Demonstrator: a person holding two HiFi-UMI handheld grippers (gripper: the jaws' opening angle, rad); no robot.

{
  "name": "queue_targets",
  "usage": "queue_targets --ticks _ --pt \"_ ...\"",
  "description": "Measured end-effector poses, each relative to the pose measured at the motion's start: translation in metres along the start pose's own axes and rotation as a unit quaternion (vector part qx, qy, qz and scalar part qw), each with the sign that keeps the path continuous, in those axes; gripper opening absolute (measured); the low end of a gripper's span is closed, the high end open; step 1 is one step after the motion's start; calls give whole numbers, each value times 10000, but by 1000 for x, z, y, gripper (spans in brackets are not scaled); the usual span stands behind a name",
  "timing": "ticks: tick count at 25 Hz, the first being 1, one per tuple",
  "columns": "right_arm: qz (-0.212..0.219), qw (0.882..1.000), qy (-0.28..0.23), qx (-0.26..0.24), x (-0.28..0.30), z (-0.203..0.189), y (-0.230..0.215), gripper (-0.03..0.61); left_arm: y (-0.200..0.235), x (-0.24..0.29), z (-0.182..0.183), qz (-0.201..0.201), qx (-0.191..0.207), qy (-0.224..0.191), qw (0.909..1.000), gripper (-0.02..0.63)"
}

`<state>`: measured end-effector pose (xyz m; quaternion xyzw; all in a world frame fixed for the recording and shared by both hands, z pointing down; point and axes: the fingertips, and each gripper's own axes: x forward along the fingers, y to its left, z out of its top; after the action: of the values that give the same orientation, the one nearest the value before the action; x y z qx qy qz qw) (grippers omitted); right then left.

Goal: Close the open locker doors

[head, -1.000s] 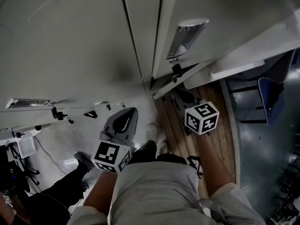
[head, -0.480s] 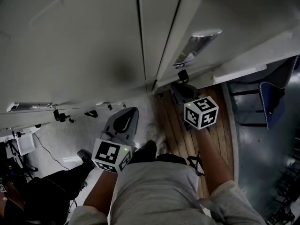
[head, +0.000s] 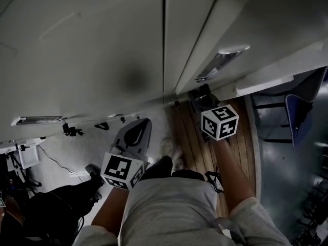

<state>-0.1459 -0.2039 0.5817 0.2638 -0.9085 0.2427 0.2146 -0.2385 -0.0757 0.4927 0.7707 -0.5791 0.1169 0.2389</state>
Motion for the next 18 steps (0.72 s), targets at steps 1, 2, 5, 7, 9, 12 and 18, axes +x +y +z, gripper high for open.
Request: queue_targets --ticks 1,2,5,7,9,12,18 --pt "-12 10000 7 -6 0 0 0 28 1 0 0 1 -6 0 10000 14" --pt "-23 10000 21 -18 0 0 0 28 2 1 0 0 -14 2 10000 14" --pt "-28 10000 48 -33 1 1 0 28 1 3 0 -28 -33 1 10000 14" --pt "-26 10000 49 -32 1 1 0 28 -1 5 2 -71 -18 -5 10000 14" --pt "-19 10000 53 -40 1 1 0 28 -3 7 3 -100 3 -11 9999 14" --pt "-6 10000 32 -37 0 1 -1 28 -3 7 3 -100 14 -10 9999 14" --pt "-47 10000 -44 20 -4 -3 2 28 -7 7 -2 -150 42 21 9999 14"
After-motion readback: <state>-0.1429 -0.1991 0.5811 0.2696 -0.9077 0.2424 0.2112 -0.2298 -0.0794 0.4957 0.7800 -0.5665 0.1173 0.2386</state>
